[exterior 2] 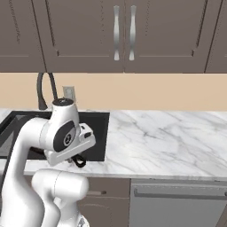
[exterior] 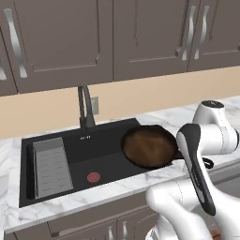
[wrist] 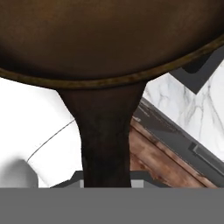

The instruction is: Move the pot and pan from the stove into the sink.

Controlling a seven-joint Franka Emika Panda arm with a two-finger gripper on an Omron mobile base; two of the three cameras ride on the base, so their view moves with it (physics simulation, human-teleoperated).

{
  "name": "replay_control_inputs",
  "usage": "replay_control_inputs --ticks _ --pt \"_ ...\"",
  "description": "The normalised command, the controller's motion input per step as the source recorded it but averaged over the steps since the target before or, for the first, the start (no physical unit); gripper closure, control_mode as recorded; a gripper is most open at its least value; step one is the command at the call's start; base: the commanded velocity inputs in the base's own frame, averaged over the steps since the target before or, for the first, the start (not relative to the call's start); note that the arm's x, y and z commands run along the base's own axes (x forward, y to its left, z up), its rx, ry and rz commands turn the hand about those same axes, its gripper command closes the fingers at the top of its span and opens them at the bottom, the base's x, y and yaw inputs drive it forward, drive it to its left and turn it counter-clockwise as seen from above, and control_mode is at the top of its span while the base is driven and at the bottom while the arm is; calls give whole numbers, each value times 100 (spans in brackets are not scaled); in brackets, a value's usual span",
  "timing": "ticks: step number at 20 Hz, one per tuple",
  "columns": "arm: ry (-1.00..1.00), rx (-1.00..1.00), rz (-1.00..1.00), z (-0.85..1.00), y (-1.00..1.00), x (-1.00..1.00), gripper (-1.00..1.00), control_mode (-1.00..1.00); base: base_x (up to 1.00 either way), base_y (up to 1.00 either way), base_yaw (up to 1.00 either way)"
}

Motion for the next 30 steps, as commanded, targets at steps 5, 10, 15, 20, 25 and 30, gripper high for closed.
replay_control_inputs --ticks 5,10,15,20,25,30 --pt "6 0 0 -6 8 66 100 -100 0 0 0" --pt "11 0 0 -14 4 53 100 -100 0 0 0" --pt "11 0 3 -22 0 27 100 -100 0 0 0" --pt "7 1 6 -23 0 13 100 -100 0 0 0" --pt "2 1 6 -25 9 8 100 -100 0 0 0" --pt "0 1 1 -25 27 30 100 -100 0 0 0"
